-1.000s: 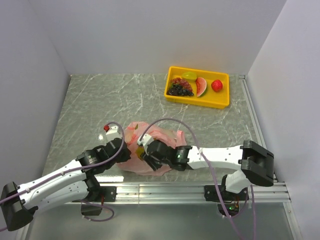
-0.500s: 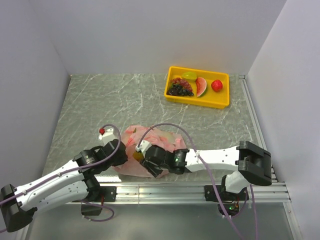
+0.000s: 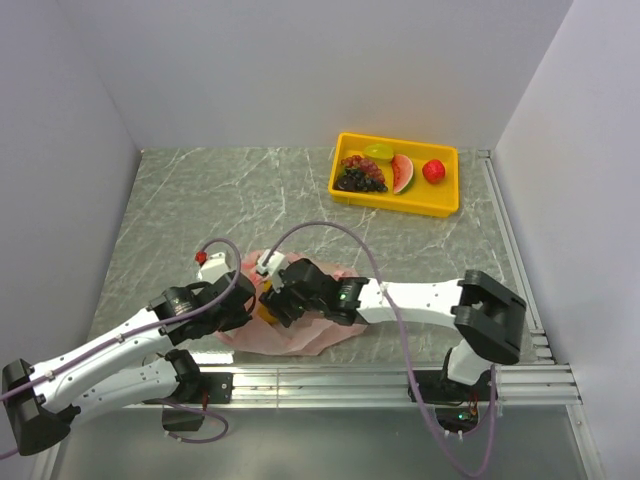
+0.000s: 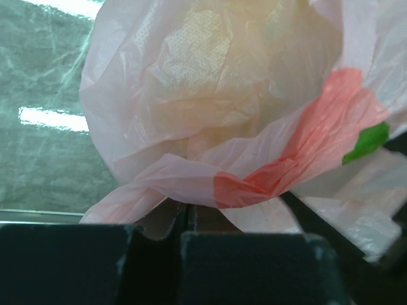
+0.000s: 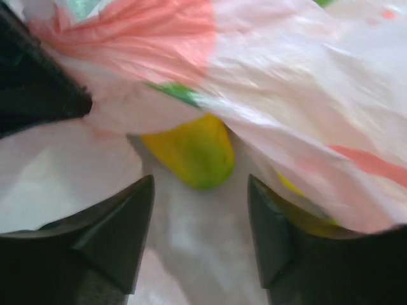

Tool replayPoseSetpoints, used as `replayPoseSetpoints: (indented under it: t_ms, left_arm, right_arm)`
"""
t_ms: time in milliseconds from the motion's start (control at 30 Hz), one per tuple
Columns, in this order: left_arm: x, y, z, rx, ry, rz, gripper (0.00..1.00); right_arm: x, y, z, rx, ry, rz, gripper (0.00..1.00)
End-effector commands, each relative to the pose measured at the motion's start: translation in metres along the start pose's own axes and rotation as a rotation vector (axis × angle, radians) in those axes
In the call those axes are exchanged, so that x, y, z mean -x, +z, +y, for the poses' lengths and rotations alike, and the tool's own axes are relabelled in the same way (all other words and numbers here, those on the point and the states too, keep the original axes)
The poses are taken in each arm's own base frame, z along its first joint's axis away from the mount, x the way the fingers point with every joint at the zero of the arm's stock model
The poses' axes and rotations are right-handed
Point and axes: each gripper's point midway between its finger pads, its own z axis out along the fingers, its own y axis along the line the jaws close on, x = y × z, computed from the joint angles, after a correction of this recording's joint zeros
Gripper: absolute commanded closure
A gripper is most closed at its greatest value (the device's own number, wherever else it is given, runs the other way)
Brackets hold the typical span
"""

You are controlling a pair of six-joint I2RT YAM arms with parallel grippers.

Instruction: Untie the knot of the plastic bag and take out the fruit

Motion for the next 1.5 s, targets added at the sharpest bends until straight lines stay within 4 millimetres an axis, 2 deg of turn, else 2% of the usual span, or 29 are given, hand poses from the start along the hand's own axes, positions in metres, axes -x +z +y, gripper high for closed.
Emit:
replayPoseSetpoints:
  t_ms: [0, 67, 100, 167, 333, 433, 533, 567, 600, 633, 667, 800, 900, 933, 967, 1000, 1133, 1167, 1233, 1300, 1333, 1367, 1400, 1467]
  left_arm:
    - [0.006, -0.005, 0.0, 0.017, -0.012, -0.01, 1.0]
    - [0.004, -0.003, 0.0, 0.017, -0.012, -0.005, 1.0]
    - [0.004, -0.003, -0.002, 0.008, -0.014, -0.004, 1.0]
    - [0.001, -0.001, -0.001, 0.009, -0.019, 0.001, 0.99]
    - [0.0, -0.001, 0.0, 0.0, -0.039, 0.0, 0.99]
    - [0.001, -0.002, 0.001, 0.001, -0.049, -0.004, 0.99]
    - [0.002, -0.002, 0.0, -0.006, -0.054, -0.01, 1.0]
    - [0.002, -0.002, 0.001, -0.002, -0.052, -0.014, 0.99]
    - [0.002, -0.002, 0.001, 0.001, -0.05, -0.012, 0.99]
    - [0.004, -0.002, 0.0, 0.002, -0.05, -0.021, 1.0]
    - [0.005, -0.002, 0.001, 0.005, -0.047, -0.026, 0.99]
    - [0.016, -0.003, 0.003, 0.022, -0.038, -0.074, 0.99]
    - [0.028, -0.004, 0.008, 0.056, -0.026, -0.133, 1.0]
    - [0.032, -0.005, 0.008, 0.062, -0.019, -0.145, 0.99]
    - [0.035, -0.005, 0.009, 0.071, -0.015, -0.163, 1.0]
    - [0.036, -0.004, 0.009, 0.074, -0.011, -0.167, 0.99]
    - [0.041, 0.001, 0.005, 0.077, 0.006, -0.186, 1.0]
    - [0.043, 0.002, 0.006, 0.081, 0.016, -0.194, 0.99]
    - [0.049, 0.004, 0.005, 0.085, 0.028, -0.219, 0.99]
    - [0.054, 0.006, -0.002, 0.063, 0.057, -0.241, 0.99]
    - [0.054, 0.008, -0.004, 0.055, 0.096, -0.238, 0.99]
    - [0.056, 0.01, -0.014, 0.014, 0.134, -0.246, 0.99]
    - [0.058, 0.01, -0.017, 0.001, 0.126, -0.254, 0.99]
    - [0.056, 0.013, -0.019, -0.011, 0.162, -0.252, 0.99]
  right_arm:
    - [0.028, 0.024, 0.007, 0.043, -0.103, -0.087, 0.26]
    - [0.031, 0.032, 0.011, 0.065, -0.119, -0.099, 0.2]
    - [0.025, 0.04, 0.01, 0.066, -0.141, -0.085, 0.19]
    - [0.026, 0.047, 0.014, 0.086, -0.157, -0.088, 0.19]
    - [0.002, 0.07, 0.031, 0.189, -0.18, -0.037, 0.18]
    - [-0.009, 0.078, 0.038, 0.238, -0.154, -0.04, 0.22]
    - [-0.014, 0.078, 0.036, 0.24, -0.132, -0.041, 0.39]
    - [-0.003, 0.072, 0.035, 0.238, -0.125, -0.077, 0.62]
    - [0.0, 0.068, 0.033, 0.233, -0.119, -0.089, 0.73]
    - [-0.004, 0.064, 0.029, 0.22, -0.113, -0.085, 0.8]
    - [0.005, 0.054, 0.024, 0.207, -0.109, -0.105, 0.87]
    - [0.005, 0.026, 0.012, 0.157, -0.112, -0.105, 0.95]
    - [-0.005, 0.008, 0.007, 0.136, -0.106, -0.081, 0.98]
    - [-0.014, 0.003, 0.004, 0.127, -0.103, -0.064, 1.0]
    - [-0.01, -0.007, 0.0, 0.108, -0.094, -0.077, 1.0]
    - [-0.018, -0.013, -0.002, 0.099, -0.091, -0.065, 1.0]
    - [-0.01, -0.043, -0.006, 0.079, -0.089, -0.093, 1.0]
    - [-0.002, -0.057, -0.007, 0.07, -0.09, -0.118, 1.0]
    - [0.006, -0.07, -0.017, 0.033, -0.083, -0.149, 1.0]
    - [0.029, -0.094, -0.026, 0.014, -0.059, -0.234, 1.0]
    - [0.047, -0.112, -0.035, 0.006, -0.04, -0.302, 1.0]
    - [0.08, -0.142, -0.051, -0.026, -0.002, -0.432, 1.0]
    - [0.08, -0.143, -0.051, -0.026, -0.001, -0.433, 1.0]
    - [0.103, -0.167, -0.061, -0.031, 0.056, -0.545, 1.0]
